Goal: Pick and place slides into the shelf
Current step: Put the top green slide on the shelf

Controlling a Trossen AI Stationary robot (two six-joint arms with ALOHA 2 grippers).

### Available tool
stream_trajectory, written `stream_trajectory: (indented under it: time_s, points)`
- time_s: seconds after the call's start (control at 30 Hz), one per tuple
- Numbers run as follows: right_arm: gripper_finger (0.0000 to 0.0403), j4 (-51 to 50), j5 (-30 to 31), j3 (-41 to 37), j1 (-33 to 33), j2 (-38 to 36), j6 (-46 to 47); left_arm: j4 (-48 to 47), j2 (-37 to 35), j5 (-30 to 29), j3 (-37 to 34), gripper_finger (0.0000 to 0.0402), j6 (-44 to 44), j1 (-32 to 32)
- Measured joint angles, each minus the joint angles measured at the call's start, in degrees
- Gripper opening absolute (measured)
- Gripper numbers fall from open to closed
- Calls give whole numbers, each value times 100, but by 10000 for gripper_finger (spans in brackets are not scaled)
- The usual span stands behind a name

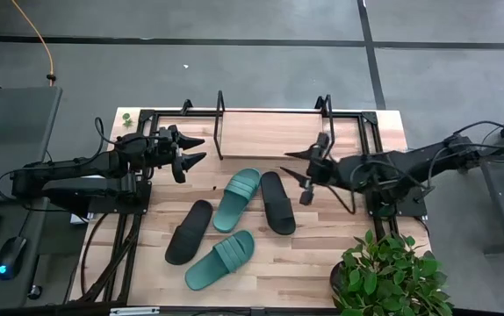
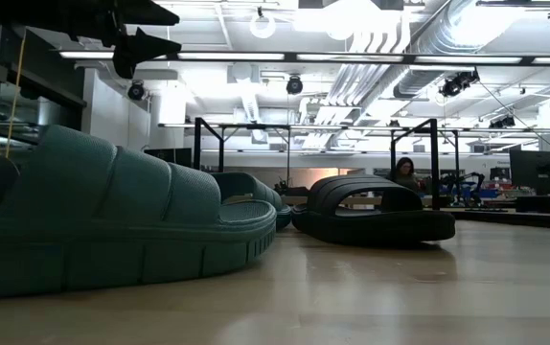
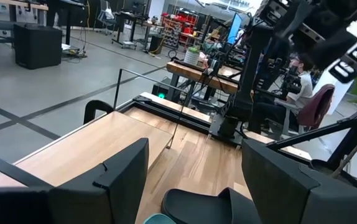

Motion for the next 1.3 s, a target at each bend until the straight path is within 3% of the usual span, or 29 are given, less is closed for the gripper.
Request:
stream_trajectory:
  time_s: [0.17, 0.47, 0.8, 0.97, 1.3]
  points:
    - [165, -42, 64, 5, 0, 278, 241, -114, -2, 46, 0, 239, -2, 0]
    - [165, -525, 157, 5, 0, 498, 1199, -671, 4, 1130, 0, 239, 117, -2]
    - [165, -544, 152, 7, 0, 690, 1396, -1283, 65, 1543, 0, 239, 828, -105]
    - [165, -544, 154, 7, 0, 690, 1399, -1274, 323, 1136, 0, 239, 1555, -626]
    - [165, -544, 154, 7, 0, 690, 1401, -1092, 1113, -739, 0, 239, 3096, -1737]
